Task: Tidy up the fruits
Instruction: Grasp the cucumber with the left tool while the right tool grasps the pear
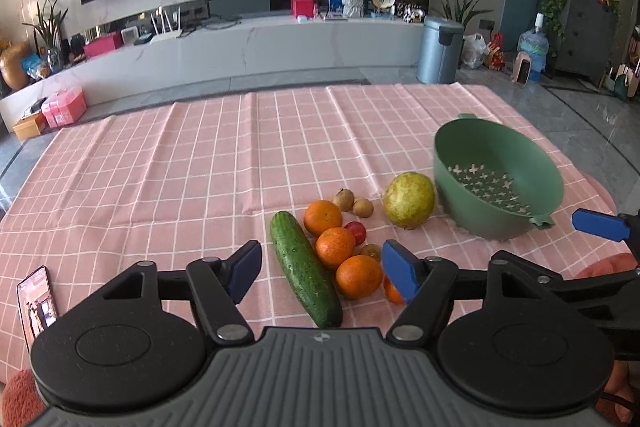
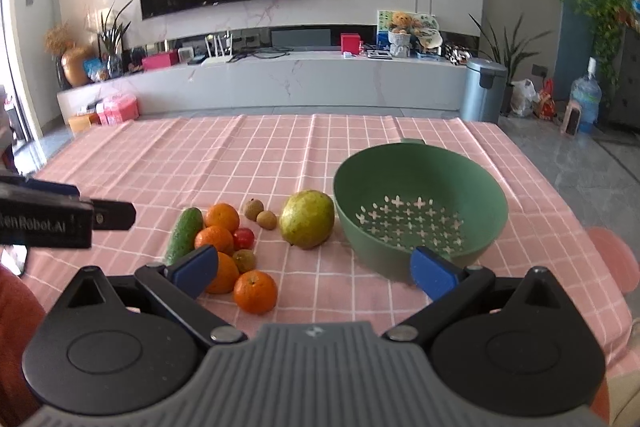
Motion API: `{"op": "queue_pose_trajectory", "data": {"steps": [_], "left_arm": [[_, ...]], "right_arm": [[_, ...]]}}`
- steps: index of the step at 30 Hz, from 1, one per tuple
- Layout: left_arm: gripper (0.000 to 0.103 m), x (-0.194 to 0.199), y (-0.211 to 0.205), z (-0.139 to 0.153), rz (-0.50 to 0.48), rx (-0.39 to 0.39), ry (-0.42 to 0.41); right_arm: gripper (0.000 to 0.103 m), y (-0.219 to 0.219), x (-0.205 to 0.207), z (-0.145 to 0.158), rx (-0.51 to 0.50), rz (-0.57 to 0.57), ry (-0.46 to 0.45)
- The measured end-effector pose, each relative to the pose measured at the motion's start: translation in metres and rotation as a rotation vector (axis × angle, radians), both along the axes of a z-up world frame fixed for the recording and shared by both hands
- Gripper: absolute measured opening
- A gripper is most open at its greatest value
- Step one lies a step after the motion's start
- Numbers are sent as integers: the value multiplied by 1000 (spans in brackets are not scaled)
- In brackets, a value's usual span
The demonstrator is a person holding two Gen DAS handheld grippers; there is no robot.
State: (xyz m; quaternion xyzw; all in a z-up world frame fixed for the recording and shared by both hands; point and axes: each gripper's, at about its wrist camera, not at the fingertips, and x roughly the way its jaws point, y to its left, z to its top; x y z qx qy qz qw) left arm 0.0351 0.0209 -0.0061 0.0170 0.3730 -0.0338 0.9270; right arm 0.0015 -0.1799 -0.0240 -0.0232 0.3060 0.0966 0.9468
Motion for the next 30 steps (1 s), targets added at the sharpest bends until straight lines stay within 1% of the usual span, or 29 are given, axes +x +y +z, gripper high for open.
{"op": "queue_pose_trajectory", "data": {"steps": [5,6,9,10,11,15,17,19,22,26,30], "left_arm": [[75,21,7,-13,28,29,43],[74,27,9,-17,38,28,61],[74,43,16,-28,59,17,106],[74,47,18,-31,63,9,118],[74,51,21,-35,65,-3,133],[74,65,30,-50,61,-59,201],[74,70,34,-57,62,-78,225],[74,72,39,-64,65,-98,233],[74,76,46,-72,76,-134,248],[74,86,54,-84,92,-202,289],[70,98,62,-91,117,-251,308]], "right_arm": [[98,7,22,-10,5,28,46],[98,9,26,-11,8,29,53],[98,13,40,-15,19,35,75],[96,15,44,-18,19,40,84],[91,17,48,-20,18,46,94],[79,23,63,-33,32,59,152],[69,25,71,-39,44,57,182],[65,27,78,-46,56,54,205],[63,30,89,-53,63,41,223],[62,31,102,-60,74,14,230],[62,27,113,-65,134,-37,249]]}}
